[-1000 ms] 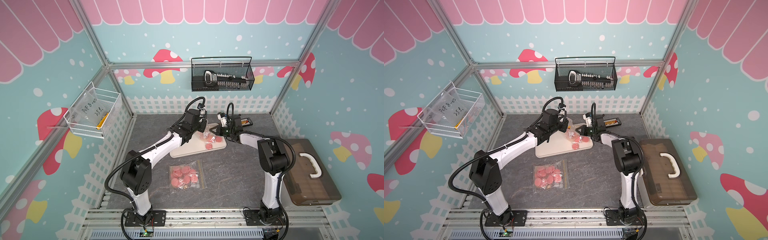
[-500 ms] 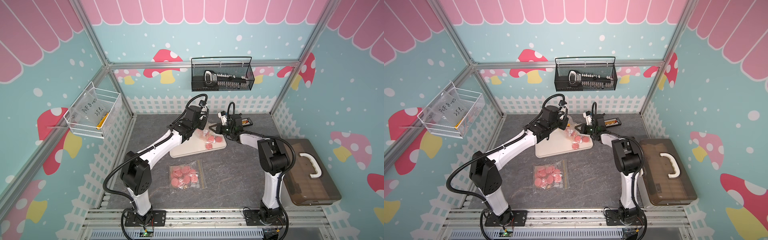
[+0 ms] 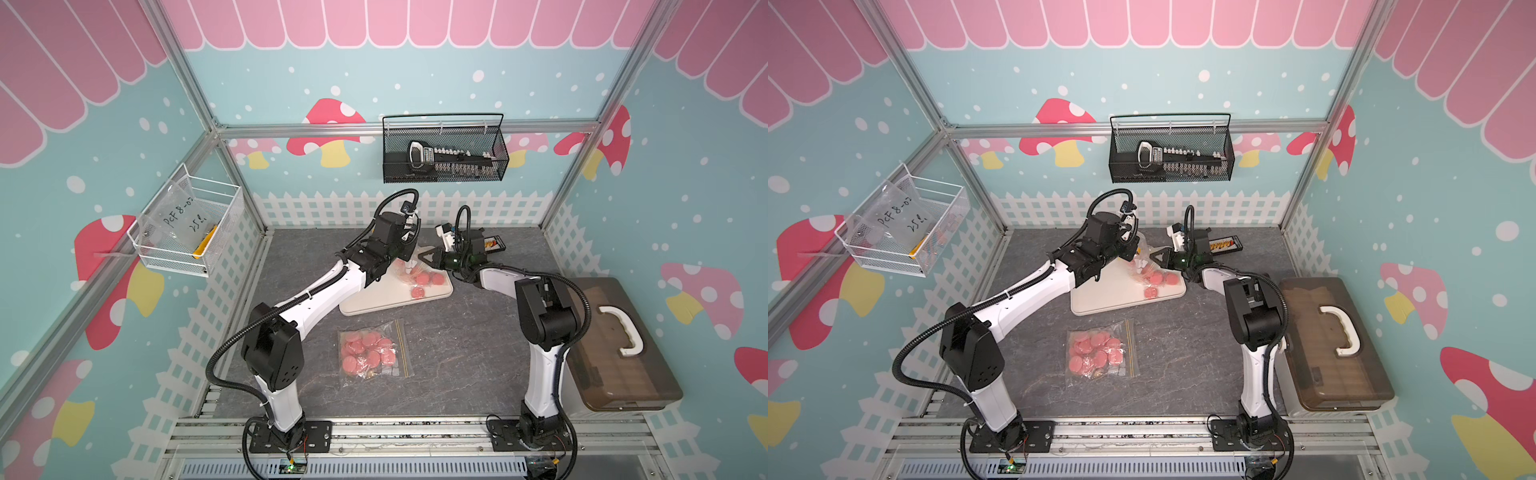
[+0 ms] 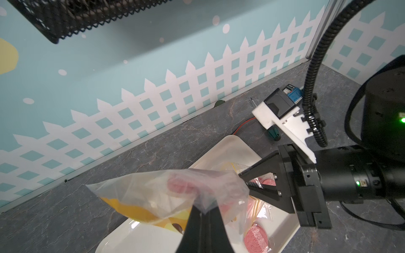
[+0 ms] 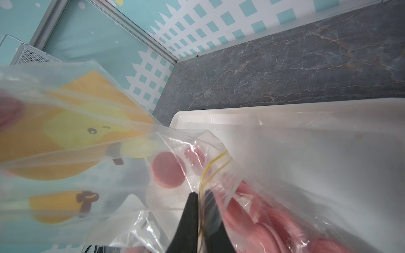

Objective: Pour cookies out of the ziploc bag
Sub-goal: 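Pour the cookies out of the ziploc bag onto the tray.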

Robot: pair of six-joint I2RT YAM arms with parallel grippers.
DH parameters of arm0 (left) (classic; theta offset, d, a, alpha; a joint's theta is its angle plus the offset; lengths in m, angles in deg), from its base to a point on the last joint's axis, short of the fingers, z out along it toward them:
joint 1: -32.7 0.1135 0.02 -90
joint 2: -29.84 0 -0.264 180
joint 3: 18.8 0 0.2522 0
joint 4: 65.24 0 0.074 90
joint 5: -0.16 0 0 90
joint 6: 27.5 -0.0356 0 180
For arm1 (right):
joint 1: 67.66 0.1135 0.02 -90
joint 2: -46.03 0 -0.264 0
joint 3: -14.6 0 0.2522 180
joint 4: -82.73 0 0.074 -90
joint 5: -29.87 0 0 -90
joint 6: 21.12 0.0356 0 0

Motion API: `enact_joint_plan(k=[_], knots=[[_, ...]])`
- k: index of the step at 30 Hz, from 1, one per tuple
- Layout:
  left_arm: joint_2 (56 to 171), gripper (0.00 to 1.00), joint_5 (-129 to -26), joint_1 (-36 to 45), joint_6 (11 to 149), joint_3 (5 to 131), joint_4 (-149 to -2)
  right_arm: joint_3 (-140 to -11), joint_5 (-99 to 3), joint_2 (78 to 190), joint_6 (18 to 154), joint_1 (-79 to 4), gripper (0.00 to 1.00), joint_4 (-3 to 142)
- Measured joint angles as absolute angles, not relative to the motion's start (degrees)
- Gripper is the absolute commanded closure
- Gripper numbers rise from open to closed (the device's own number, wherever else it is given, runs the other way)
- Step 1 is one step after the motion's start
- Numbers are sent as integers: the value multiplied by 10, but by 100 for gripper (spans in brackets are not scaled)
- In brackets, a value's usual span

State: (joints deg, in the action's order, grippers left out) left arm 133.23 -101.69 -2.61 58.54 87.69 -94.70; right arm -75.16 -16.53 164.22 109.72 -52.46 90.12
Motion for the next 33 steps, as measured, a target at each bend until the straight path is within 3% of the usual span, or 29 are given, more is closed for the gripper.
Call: enact_joint_plan(k=[33], knots=[[1319, 100, -1068, -43, 552, 907, -987, -754, -80, 1670, 1187, -525, 92, 1037]])
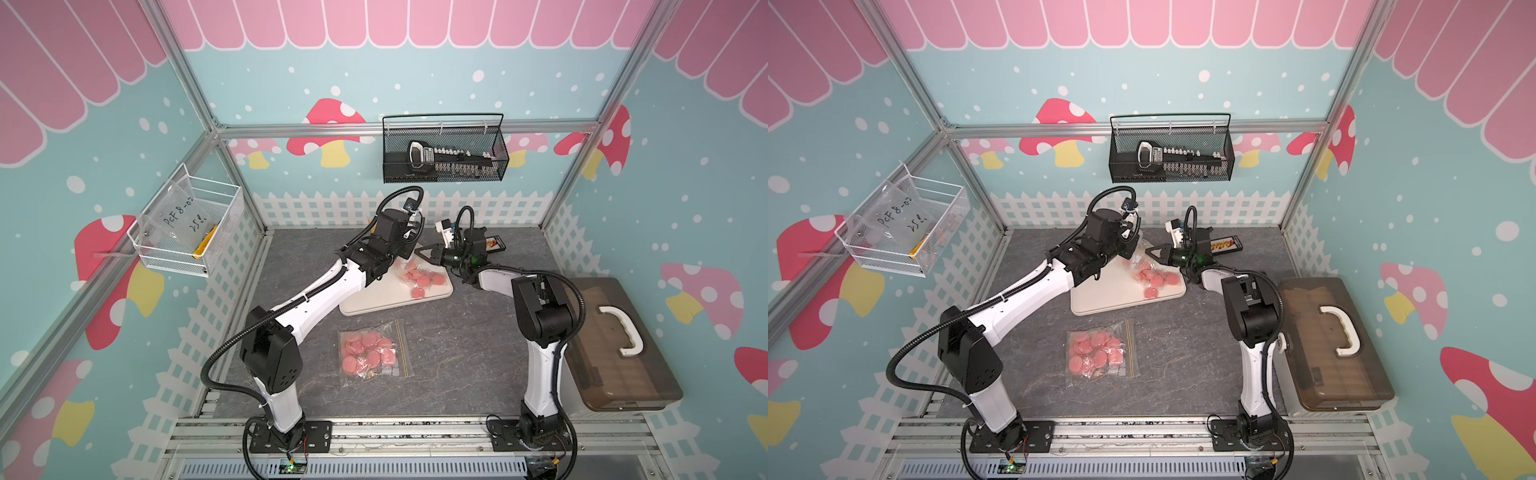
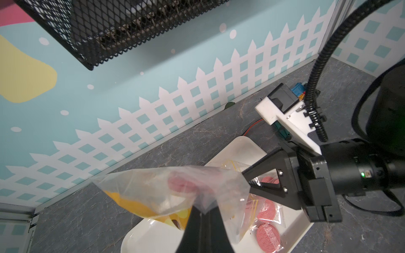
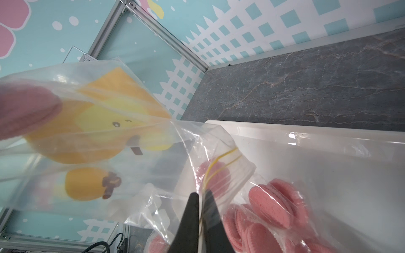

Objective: Pour cookies out of the ziploc bag
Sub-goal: 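Pour the cookies out of the ziploc bag onto the tray.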

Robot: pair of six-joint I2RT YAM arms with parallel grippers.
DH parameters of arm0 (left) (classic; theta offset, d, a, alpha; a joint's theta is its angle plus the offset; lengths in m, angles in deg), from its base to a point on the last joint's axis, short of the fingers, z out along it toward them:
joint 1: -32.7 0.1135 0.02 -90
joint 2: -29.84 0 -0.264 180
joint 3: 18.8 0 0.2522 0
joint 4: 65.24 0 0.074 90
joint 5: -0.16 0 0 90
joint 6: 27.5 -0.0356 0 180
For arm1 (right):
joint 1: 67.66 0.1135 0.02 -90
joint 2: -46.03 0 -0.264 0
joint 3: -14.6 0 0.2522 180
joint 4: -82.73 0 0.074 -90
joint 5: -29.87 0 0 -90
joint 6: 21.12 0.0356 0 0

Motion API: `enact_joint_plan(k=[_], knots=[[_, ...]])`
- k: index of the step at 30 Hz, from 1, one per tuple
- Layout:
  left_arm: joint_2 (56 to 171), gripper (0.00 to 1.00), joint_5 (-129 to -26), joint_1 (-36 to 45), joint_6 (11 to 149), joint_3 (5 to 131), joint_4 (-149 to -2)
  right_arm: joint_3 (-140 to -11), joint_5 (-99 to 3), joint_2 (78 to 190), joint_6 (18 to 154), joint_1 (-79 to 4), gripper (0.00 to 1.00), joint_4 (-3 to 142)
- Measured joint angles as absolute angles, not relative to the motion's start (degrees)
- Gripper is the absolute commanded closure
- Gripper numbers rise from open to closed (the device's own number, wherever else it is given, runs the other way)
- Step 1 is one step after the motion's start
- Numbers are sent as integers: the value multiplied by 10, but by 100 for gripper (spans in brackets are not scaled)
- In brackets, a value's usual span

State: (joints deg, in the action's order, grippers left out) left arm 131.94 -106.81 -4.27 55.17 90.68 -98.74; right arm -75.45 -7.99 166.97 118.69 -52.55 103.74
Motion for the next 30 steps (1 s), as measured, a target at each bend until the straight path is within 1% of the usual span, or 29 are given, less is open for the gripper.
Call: enact_joint_plan(k=[9, 19, 23, 24, 26, 29, 30], knots=[[1307, 100, -1090, -53, 548, 907, -1000, -757, -57, 1679, 1195, -518, 92, 1057], [1307, 100, -1090, -53, 549, 906, -1002, -716, -117, 1655, 1173, -528, 92, 1039], [1307, 100, -1071, -53, 556, 902, -1001, -693, -129, 1645, 1163, -538, 92, 1035], [1307, 100, -1065, -53, 558, 901, -1000, -688, -132, 1644, 1160, -541, 90, 1033], [1307, 100, -1056, -53, 562, 900, -997, -680, -136, 1644, 1155, -545, 83, 1026], [1307, 100, -1045, -53, 566, 896, -988, -673, -144, 1644, 1144, -549, 70, 1007], [1308, 100, -1041, -53, 568, 894, -985, -672, -147, 1643, 1140, -551, 67, 1000]])
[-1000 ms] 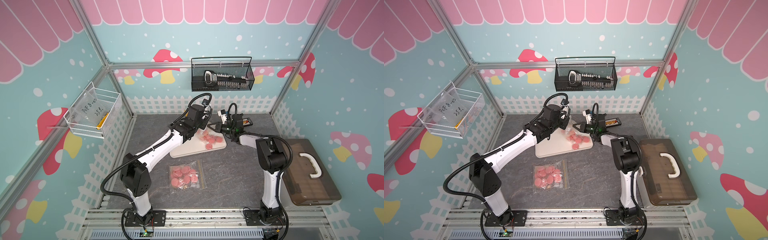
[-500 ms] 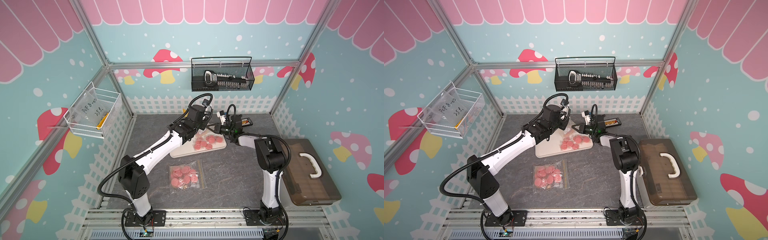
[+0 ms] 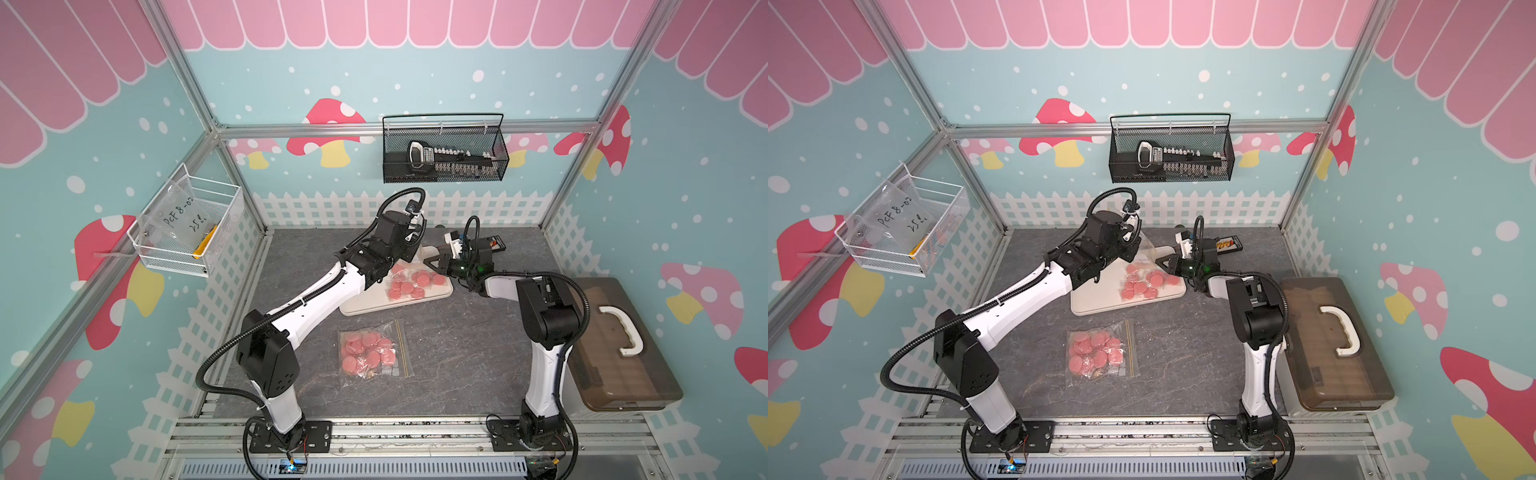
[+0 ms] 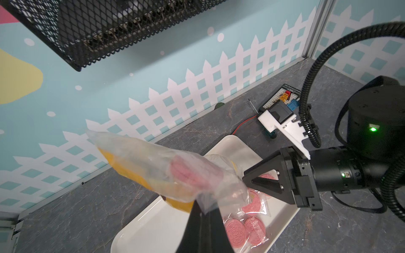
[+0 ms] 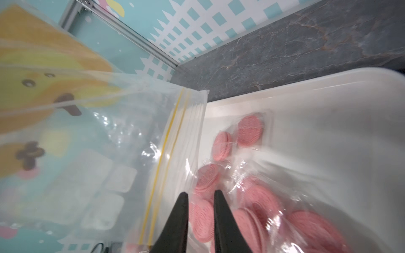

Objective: Pour cookies out of the ziploc bag
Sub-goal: 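Pour the cookies out of the ziploc bag onto the tray.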

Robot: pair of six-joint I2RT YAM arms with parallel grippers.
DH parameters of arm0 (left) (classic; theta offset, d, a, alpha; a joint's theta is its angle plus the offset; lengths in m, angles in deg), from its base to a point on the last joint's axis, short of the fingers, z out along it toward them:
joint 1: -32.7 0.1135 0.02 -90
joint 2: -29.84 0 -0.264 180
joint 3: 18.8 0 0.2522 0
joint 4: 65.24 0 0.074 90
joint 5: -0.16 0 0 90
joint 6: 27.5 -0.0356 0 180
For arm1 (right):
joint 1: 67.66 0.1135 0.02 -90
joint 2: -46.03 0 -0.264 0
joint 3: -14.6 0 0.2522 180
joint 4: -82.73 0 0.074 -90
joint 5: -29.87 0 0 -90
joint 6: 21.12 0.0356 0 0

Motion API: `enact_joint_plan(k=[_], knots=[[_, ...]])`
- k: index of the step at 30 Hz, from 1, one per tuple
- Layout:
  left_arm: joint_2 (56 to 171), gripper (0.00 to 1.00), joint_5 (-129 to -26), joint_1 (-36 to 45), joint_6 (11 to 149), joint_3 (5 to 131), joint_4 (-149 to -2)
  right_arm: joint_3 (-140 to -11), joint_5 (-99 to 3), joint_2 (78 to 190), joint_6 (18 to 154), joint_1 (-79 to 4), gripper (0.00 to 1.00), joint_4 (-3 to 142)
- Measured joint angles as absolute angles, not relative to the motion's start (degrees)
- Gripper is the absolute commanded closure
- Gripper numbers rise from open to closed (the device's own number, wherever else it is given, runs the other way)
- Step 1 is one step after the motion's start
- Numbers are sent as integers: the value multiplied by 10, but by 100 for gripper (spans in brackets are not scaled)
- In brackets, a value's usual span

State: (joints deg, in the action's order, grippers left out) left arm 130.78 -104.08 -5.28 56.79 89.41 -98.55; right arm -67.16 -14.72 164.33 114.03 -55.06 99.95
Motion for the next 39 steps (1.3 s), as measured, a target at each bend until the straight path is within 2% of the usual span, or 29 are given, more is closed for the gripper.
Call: enact_joint_plan(k=[5, 8, 12, 23, 39], knots=[[1316, 100, -1027, -52, 578, 888, -980, -659, -162, 1615, 1113, -552, 56, 959], [1320, 100, -1022, -51, 578, 885, -980, -638, -179, 1567, 1087, -552, 46, 934], [1322, 100, -1016, -48, 581, 885, -982, -616, -210, 1492, 1040, -552, 40, 890], [1334, 100, -1014, -44, 593, 887, -997, -597, -310, 1388, 908, -529, 42, 789], [1340, 100, -1013, -44, 593, 901, -1025, -608, -314, 1404, 807, -492, 50, 828]])
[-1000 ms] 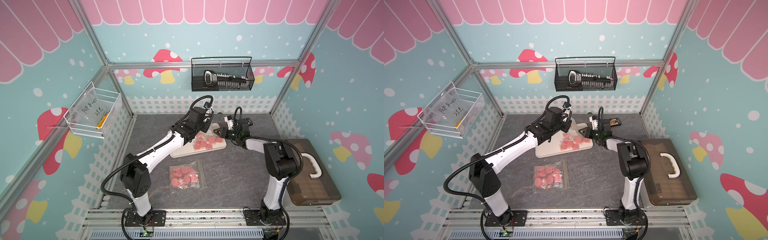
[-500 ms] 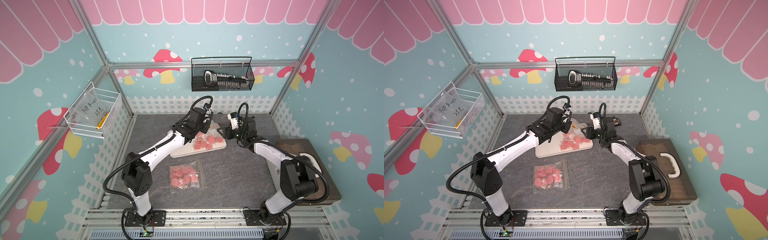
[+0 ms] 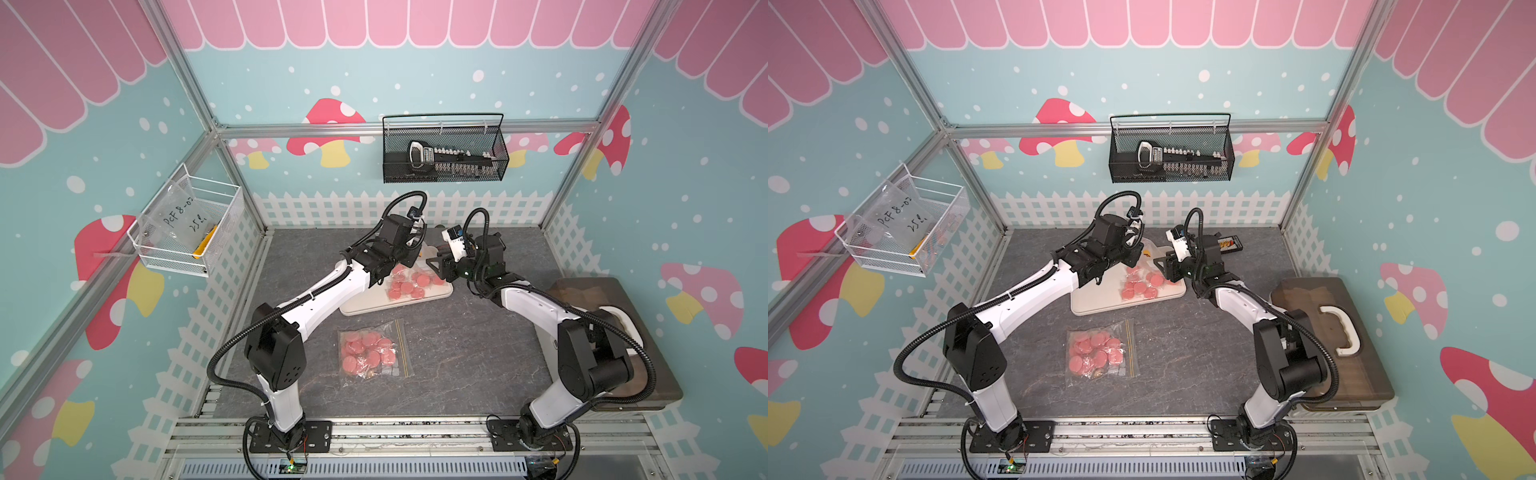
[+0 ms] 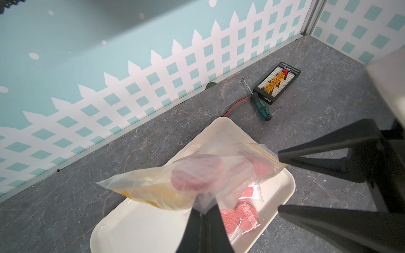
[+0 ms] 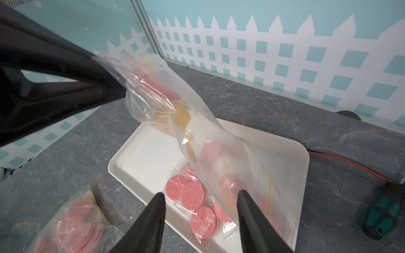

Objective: Pour cookies out of the ziploc bag
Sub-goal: 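Pour the cookies out of the ziploc bag onto the tray.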

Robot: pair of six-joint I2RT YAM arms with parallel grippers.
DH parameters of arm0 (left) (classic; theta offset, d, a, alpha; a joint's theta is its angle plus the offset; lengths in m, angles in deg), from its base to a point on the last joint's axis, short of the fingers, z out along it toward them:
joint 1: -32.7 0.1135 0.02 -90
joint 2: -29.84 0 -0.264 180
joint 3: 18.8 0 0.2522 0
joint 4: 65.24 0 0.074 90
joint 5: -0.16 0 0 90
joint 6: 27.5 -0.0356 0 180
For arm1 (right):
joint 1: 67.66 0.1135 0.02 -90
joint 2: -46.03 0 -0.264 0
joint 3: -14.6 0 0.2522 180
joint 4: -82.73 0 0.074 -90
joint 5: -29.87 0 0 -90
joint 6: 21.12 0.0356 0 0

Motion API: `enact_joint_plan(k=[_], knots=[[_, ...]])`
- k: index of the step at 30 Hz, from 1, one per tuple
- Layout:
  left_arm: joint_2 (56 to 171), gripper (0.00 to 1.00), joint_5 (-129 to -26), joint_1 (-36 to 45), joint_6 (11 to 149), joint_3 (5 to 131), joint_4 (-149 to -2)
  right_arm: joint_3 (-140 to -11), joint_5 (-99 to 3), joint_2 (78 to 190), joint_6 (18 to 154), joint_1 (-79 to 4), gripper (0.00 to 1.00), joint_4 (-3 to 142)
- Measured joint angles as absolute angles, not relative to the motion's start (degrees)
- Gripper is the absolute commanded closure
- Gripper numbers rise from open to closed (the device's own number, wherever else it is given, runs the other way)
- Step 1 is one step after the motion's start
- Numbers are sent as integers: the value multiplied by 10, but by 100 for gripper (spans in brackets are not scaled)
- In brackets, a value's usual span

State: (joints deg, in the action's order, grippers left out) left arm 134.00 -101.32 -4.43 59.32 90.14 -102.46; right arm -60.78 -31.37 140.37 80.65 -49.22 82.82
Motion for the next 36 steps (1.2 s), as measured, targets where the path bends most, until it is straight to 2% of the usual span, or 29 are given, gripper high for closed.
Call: enact_joint_plan(k=[22, 29, 34, 36], knots=[[1340, 100, -1011, -44, 593, 919, -1041, -680, -255, 1473, 801, -489, 66, 866], [1340, 100, -1012, -44, 593, 922, -1045, -683, -250, 1474, 802, -486, 78, 868], [1340, 100, -1014, -44, 593, 922, -1046, -686, -244, 1479, 806, -482, 95, 868], [1340, 98, -1016, -44, 593, 922, -1048, -688, -242, 1483, 805, -481, 97, 868]])
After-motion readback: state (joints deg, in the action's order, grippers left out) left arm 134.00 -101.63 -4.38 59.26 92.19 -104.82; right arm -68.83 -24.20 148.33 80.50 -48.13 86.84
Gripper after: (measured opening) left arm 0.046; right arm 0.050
